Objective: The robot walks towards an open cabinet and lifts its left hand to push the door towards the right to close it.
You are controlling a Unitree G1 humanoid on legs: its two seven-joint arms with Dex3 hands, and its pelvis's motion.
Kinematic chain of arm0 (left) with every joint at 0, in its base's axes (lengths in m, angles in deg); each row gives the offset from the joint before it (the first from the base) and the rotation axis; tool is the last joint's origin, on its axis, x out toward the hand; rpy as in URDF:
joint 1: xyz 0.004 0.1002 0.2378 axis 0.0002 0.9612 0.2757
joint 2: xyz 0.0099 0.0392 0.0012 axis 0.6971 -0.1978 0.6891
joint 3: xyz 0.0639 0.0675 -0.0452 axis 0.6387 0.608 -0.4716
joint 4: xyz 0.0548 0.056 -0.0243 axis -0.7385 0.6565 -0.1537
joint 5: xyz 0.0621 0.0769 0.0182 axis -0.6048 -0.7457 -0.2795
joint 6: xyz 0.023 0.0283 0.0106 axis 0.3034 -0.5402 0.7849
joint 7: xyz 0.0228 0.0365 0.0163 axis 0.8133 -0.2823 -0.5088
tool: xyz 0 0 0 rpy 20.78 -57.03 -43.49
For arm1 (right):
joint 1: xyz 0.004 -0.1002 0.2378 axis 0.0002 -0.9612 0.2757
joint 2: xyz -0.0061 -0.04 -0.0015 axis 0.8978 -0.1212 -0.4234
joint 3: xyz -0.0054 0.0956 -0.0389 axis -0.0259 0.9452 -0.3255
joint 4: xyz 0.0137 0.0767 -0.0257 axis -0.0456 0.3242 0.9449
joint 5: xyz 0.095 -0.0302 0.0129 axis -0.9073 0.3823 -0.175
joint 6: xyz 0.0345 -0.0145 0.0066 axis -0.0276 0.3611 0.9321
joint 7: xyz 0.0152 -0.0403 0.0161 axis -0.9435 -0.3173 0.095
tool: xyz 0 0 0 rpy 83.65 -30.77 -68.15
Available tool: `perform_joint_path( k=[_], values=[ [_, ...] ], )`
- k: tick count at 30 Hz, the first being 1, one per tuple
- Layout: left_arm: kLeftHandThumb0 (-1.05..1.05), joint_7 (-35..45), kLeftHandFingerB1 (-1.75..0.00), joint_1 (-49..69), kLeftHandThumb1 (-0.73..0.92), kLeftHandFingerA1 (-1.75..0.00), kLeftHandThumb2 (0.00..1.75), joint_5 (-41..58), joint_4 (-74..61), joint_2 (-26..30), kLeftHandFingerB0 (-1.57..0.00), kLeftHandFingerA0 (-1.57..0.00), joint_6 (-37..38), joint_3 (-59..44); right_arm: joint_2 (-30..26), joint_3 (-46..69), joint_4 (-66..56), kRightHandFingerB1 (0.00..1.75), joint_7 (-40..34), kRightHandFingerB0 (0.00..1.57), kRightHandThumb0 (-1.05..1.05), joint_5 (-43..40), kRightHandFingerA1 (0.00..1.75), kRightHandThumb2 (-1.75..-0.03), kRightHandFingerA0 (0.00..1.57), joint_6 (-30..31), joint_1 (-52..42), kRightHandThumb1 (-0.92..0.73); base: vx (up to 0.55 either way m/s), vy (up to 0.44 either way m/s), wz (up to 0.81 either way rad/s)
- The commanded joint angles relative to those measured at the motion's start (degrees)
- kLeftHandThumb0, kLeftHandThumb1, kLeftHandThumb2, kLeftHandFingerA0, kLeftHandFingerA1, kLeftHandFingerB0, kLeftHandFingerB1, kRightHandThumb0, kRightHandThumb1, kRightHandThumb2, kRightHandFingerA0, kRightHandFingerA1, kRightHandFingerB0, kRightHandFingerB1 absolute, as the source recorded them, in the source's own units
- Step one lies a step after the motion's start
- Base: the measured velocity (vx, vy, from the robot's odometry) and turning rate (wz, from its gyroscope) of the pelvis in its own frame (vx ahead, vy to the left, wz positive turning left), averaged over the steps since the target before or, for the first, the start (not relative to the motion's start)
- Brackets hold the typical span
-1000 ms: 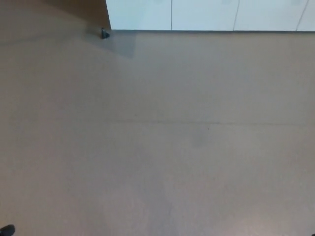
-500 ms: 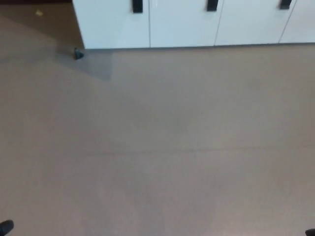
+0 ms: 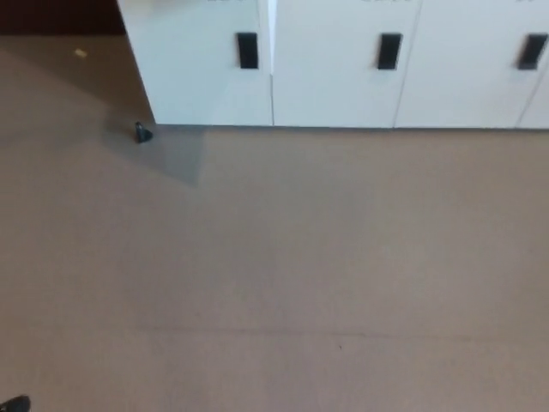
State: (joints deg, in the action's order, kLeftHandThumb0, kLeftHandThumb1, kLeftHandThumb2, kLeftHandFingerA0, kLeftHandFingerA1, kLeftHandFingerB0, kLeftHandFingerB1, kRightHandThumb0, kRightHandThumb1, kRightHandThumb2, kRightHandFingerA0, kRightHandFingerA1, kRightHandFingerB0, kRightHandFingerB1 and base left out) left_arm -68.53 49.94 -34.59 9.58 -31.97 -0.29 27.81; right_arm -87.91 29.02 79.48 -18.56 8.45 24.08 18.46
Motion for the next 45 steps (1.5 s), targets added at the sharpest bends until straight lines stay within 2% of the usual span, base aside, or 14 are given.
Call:
perform_joint_path(
  k=[1, 11, 21, 22, 23, 31, 32, 36, 39, 40, 42, 43, 45],
  values=[
    [-0.18, 0.3, -0.41, -0.1, 0.66, -0.49, 0.59, 0.6, 0.3, 1.0, -0.47, -0.67, 0.7, -0.4, -0.3, 0.0, 0.4, 0.60, 0.1, 0.57, -0.39, 0.0, 0.66, -0.90, 0.69, -0.8, 0.0, -0.53, 0.31, -0.163, 0.03],
    [-0.20, 0.3, -0.41, -0.3, 0.69, -0.49, 0.60, 0.0, 1.7, 1.4, -0.46, -0.70, 1.8, 0.2, -0.3, -0.5, 0.9, 0.60, 0.2, 0.56, -0.37, 0.4, 0.66, -0.90, 0.69, 0.3, 0.7, -0.52, 0.44, -0.013, -0.20],
    [-0.19, -0.3, -0.42, -0.1, 0.69, -0.49, 0.60, -0.2, 1.2, 1.7, -0.49, -0.68, 2.0, 0.5, -0.3, -1.4, 1.8, 0.60, 0.5, 0.55, -0.36, 0.8, 0.67, -0.91, 0.70, 0.6, 1.7, -0.51, 0.50, 0.062, 0.11],
    [-0.20, -0.2, -0.42, -1.0, 0.65, -0.50, 0.59, 0.1, 1.3, 1.8, -0.47, -0.70, 1.8, 0.4, -0.4, -1.7, 2.0, 0.45, 0.5, 0.66, -0.38, 1.0, 0.49, -0.59, 0.77, 0.9, 3.0, -0.63, 0.40, -0.097, 0.23],
    [-0.20, -0.3, -0.41, -1.0, 0.65, -0.49, 0.59, 0.0, 1.3, 1.9, -0.46, -0.71, 1.8, 0.4, -0.4, -1.9, 1.8, 0.61, 0.6, 0.56, -0.37, 1.2, 0.67, -0.92, 0.70, 1.2, 3.2, -0.52, 0.39, -0.132, 0.26],
    [-0.19, -0.8, -0.42, -1.6, 0.65, -0.50, 0.59, 0.1, 1.2, 2.2, -0.49, -0.72, 2.0, 0.3, -0.2, -2.3, 2.2, 0.61, 0.6, 0.56, -0.37, 0.9, 0.67, -0.91, 0.70, 1.3, 4.6, -0.52, 0.41, -0.281, 0.09],
    [-0.18, -0.9, -0.42, -1.6, 0.68, -0.49, 0.60, 0.1, 1.2, 2.2, -0.47, -0.70, 1.9, 0.4, -0.2, -2.3, 2.3, 0.45, 0.8, 0.66, -0.38, 0.8, 0.49, -0.59, 0.77, 1.5, 4.7, -0.63, 0.40, -0.139, 0.02],
    [-0.19, -1.1, -0.42, -1.7, 0.68, -0.49, 0.59, -0.2, 1.4, 2.3, -0.49, -0.70, 2.1, 0.5, -0.2, -2.3, 2.7, 0.46, 1.0, 0.67, -0.38, 0.6, 0.49, -0.59, 0.78, 1.5, 4.9, -0.63, 0.34, -0.075, -0.17],
    [-0.19, -1.1, -0.42, -1.7, 0.67, -0.49, 0.60, -0.2, 1.4, 2.2, -0.49, -0.71, 2.2, 0.7, -0.3, -2.3, 3.0, 0.46, 0.9, 0.67, -0.38, 0.6, 0.49, -0.59, 0.78, 1.4, 4.9, -0.63, 0.36, -0.024, 0.07],
    [-0.19, -0.9, -0.42, -1.8, 0.66, -0.50, 0.59, -0.2, 1.4, 2.3, -0.49, -0.72, 2.2, 0.7, -0.3, -2.3, 3.0, 0.61, 0.9, 0.57, -0.37, 0.7, 0.67, -0.91, 0.71, 1.4, 4.9, -0.52, 0.34, 0.088, 0.50],
    [-0.19, -0.8, -0.42, -1.8, 0.66, -0.50, 0.59, -0.1, 1.4, 2.3, -0.49, -0.72, 2.3, 0.8, -0.3, -2.4, 3.0, 0.61, 0.8, 0.57, -0.37, 0.9, 0.67, -0.91, 0.71, 1.4, 4.9, -0.52, 0.44, 0.122, -0.38],
    [-0.20, -1.2, -0.43, -1.8, 0.66, -0.49, 0.60, -0.3, 1.5, 2.3, -0.51, -0.70, 2.4, 0.9, -0.3, -2.4, 3.3, 0.46, 0.8, 0.66, -0.39, 0.9, 0.50, -0.60, 0.78, 1.0, 4.9, -0.63, 0.43, 0.116, -0.19],
    [-0.20, -1.5, -0.42, -1.9, 0.67, -0.49, 0.60, -0.5, 1.8, 2.4, -0.50, -0.70, 2.5, 1.1, -0.4, -2.4, 3.4, 0.46, 0.8, 0.68, -0.38, 0.9, 0.49, -0.59, 0.77, 0.9, 4.8, -0.63, 0.43, 0.105, -0.03]
  ],
)
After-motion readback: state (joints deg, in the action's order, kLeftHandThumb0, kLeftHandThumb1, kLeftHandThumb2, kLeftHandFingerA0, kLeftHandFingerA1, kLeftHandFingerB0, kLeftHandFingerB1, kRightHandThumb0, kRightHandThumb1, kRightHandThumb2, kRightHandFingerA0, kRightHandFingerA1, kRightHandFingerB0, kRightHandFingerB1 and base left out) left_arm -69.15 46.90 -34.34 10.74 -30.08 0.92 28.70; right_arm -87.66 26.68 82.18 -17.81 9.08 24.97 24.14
